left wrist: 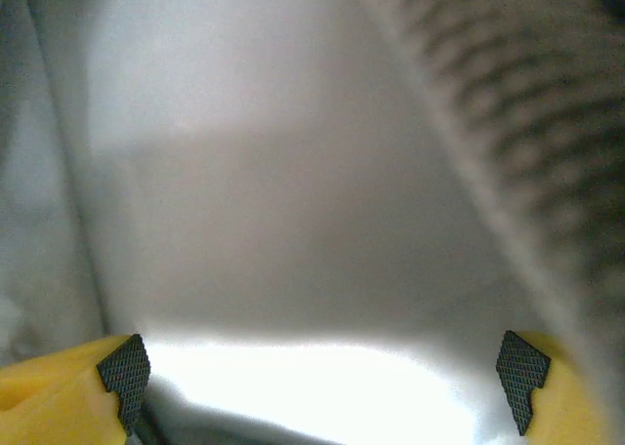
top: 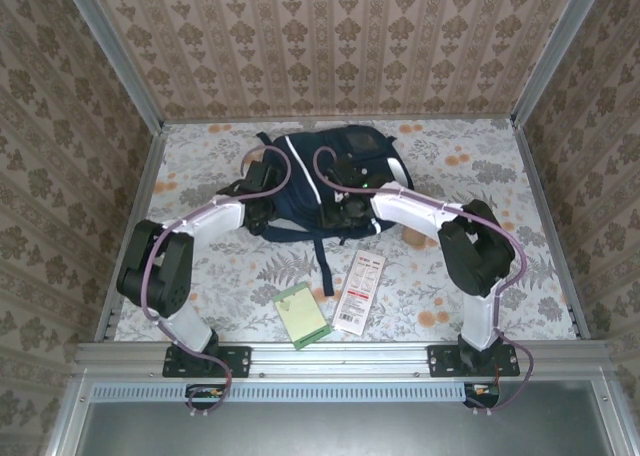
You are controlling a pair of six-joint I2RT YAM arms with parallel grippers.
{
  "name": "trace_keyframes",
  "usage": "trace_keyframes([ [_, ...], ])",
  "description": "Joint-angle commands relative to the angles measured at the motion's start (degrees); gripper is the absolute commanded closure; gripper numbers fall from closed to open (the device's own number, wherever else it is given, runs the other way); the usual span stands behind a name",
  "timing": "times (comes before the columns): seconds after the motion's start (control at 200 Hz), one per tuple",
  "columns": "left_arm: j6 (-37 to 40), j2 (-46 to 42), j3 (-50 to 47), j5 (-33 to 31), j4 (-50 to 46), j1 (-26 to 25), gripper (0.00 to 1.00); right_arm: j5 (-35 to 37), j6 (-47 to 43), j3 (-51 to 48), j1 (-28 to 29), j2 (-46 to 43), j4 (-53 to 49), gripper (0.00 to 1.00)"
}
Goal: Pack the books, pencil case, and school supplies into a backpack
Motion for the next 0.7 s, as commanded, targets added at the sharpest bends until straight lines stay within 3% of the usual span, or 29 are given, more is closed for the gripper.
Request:
trace_keyframes([
  [0.0,7.9,0.4,3.0,0.3,-11.6,-0.3,0.04,3.7,-1.1,1.9,-3.9,5.2,-1.1,0.41],
  [0.19,17.6,1.4,7.0,-11.6,-24.8,2.6,0.03,3.0,-2.0,2.9,-6.9,6.6,-0.7,0.4],
  [0.355,21.1,0.5,11.4,-18.6,-33.7,3.4,0.01,2.4,-3.1,2.8,-7.5,6.1,-0.3,0.4],
  [0.605,18.8,-7.9,8.6,-7.3,-35.5,4.4,0.01,1.6,-3.4,0.8,-6.9,-0.8,-0.2,0.36],
  [0.695,17.2,-12.7,5.3,1.2,-33.4,5.5,0.01,1.5,-3.6,-0.2,-5.8,-4.5,-0.9,0.34],
])
